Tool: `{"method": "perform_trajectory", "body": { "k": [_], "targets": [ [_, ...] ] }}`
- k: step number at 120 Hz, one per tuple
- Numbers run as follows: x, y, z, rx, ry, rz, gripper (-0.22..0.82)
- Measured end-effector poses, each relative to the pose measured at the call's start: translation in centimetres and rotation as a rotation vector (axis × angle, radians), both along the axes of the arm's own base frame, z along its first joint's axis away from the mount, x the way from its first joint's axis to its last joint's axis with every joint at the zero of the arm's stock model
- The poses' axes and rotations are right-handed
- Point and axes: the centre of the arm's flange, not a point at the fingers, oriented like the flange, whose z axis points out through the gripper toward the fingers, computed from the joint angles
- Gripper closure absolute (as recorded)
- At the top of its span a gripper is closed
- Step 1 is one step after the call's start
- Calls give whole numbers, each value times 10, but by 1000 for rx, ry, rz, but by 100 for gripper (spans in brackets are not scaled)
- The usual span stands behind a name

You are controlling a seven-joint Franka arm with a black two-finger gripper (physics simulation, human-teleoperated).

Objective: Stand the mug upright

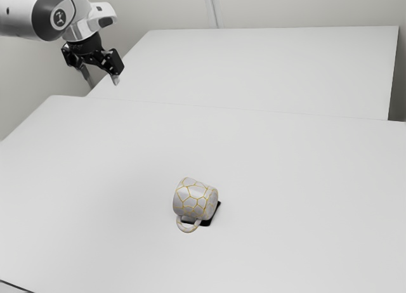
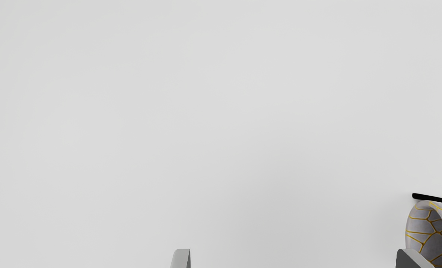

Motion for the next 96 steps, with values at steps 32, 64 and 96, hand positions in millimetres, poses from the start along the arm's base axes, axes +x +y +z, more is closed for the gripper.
{"method": "perform_trajectory", "body": {
  "k": [32,64,96],
  "targets": [
    [-1,3,-15,-39,27,20,0],
    [-13,3,-97,-392,173,130,0],
    [-34,52,-197,-686,318,375,0]
  ]
}}
